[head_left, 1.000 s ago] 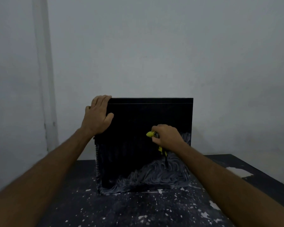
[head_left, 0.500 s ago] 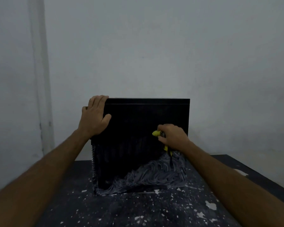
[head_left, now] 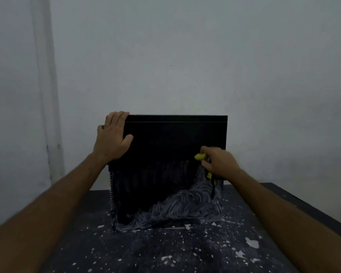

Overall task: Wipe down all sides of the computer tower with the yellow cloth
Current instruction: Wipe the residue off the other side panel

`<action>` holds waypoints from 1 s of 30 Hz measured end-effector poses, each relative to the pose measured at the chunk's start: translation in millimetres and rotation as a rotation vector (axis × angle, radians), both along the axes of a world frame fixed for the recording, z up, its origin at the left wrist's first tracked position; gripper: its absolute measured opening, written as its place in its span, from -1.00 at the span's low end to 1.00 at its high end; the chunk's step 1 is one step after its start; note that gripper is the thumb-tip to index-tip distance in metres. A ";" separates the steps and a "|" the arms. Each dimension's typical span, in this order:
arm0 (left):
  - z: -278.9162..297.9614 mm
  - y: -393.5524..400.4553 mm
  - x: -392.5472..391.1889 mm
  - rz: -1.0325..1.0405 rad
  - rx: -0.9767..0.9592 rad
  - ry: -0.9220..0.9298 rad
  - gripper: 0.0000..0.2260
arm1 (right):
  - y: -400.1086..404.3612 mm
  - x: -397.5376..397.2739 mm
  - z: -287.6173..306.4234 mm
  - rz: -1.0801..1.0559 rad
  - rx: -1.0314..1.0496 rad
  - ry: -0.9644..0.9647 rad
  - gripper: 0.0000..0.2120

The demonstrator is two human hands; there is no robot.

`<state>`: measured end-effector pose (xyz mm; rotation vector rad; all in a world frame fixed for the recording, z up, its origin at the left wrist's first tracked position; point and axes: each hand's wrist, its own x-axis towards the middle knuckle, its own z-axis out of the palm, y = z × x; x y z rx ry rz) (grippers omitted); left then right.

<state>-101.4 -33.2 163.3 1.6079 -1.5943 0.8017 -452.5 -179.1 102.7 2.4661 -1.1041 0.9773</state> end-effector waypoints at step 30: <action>-2.4 -1.1 -3.5 -0.002 -0.044 0.009 -0.33 | -24.2 -61.4 -18.8 -0.277 0.100 0.004 -0.77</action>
